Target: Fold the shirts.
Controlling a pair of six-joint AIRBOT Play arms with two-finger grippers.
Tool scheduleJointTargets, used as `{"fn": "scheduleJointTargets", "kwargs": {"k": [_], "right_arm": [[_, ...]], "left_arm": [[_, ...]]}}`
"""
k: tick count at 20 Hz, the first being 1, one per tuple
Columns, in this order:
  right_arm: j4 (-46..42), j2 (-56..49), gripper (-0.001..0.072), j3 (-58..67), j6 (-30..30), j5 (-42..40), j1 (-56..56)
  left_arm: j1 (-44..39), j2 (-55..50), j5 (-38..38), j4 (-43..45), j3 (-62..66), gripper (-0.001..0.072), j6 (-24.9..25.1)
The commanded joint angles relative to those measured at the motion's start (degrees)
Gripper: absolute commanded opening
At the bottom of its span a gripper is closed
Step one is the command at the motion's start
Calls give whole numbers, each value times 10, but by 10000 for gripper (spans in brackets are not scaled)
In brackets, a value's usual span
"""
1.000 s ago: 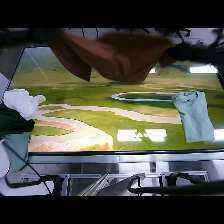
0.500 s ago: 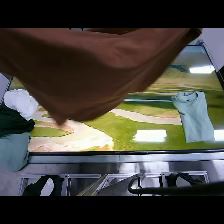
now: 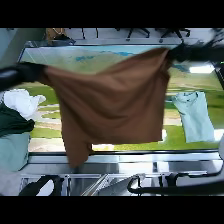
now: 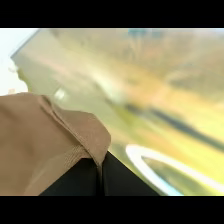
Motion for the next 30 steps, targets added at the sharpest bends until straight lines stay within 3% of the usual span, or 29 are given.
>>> {"fn": "scheduleJointTargets", "kwargs": {"k": [1, 3, 4, 5, 6, 10, 12, 15, 18, 20, 30], "right_arm": [[-19, -124, 16, -66, -12, -39, 24], [-15, -186, 19, -68, -11, -70, 28], [-10, -204, 114, -67, -11, -81, 29], [-8, -210, 243, -67, -11, -87, 30], [-9, -207, 263, -66, -11, -84, 28], [-72, -152, 266, -68, 51, -1, -15], [-138, -115, 265, -99, 83, 34, -38], [-160, -47, 266, -202, 86, 35, -76], [-160, 7, 371, -304, 84, 36, -120], [-160, 32, 372, -358, 82, 36, -134], [-160, 47, 374, -475, 78, 28, -117]], "left_arm": [[-64, -146, 125, 50, -40, 8, 27], [-68, -228, 143, 61, -11, 19, 22], [-62, -261, 128, 62, 16, 185, 13], [-53, -283, 101, 62, 44, 475, -4], [-40, -301, 60, 63, 75, 554, -21], [49, -315, -150, 63, 151, 544, -54], [97, -294, -204, 79, 112, 411, -52], [154, -259, -198, 131, -5, 409, -22], [189, -261, -149, 158, -94, 421, -5], [200, -277, -122, 155, -125, 438, -2], [108, -380, -142, 151, -92, 435, 2]]}}
